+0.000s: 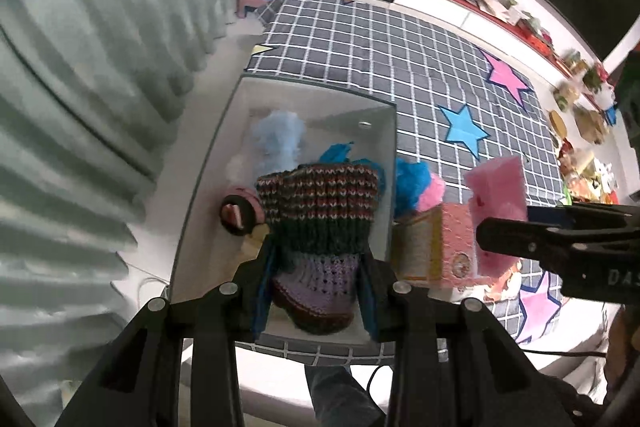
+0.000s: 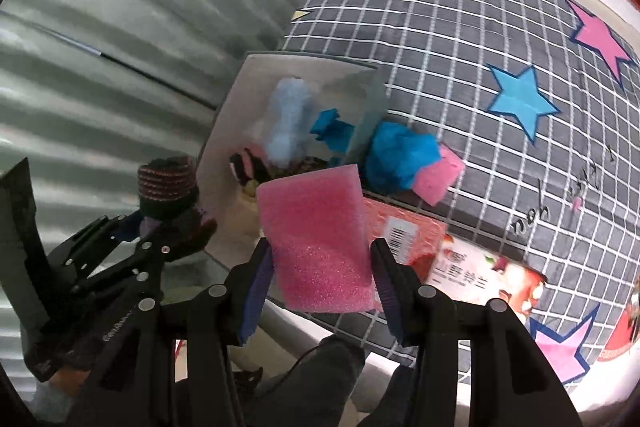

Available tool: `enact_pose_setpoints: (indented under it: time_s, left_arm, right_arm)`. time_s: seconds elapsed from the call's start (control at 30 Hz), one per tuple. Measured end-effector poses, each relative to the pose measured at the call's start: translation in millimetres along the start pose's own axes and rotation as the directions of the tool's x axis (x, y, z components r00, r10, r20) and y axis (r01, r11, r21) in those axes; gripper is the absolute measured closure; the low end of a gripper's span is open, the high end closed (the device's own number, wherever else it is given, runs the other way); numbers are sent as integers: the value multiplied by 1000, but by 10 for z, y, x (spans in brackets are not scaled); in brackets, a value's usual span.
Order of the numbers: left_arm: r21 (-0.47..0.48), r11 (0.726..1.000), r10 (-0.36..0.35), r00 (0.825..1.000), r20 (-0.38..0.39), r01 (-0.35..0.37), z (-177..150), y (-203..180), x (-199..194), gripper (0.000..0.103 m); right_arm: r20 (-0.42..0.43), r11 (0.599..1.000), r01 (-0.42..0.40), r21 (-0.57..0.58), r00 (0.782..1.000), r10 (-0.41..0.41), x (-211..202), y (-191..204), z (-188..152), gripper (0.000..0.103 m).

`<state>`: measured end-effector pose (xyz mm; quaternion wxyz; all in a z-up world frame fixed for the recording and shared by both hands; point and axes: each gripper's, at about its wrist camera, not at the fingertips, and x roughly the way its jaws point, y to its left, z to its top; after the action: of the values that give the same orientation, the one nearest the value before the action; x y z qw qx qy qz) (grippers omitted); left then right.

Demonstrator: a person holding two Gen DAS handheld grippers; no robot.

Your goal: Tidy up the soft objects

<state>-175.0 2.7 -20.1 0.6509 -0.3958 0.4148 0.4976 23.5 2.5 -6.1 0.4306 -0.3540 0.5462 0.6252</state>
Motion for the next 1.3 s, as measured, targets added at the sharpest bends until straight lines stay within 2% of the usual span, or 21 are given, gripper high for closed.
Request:
enact_pose_setpoints:
  time_s: [0.4, 0.83, 1.3]
  left_arm:
    - [-70, 996, 44, 999, -27, -46, 153, 204, 270, 64]
    - [-91, 993, 68, 996, -65, -73, 282, 329, 554, 64]
    - [-106, 991, 66, 990, -121, -79, 334, 392, 793, 64]
  right_arm:
    - [-19, 996, 7, -87, 1000, -9, 204, 328, 321, 52]
    - [-54, 996, 10, -91, 998, -15, 465, 425, 653, 52]
    - [-103, 998, 20, -52, 994, -25, 688, 321, 746, 52]
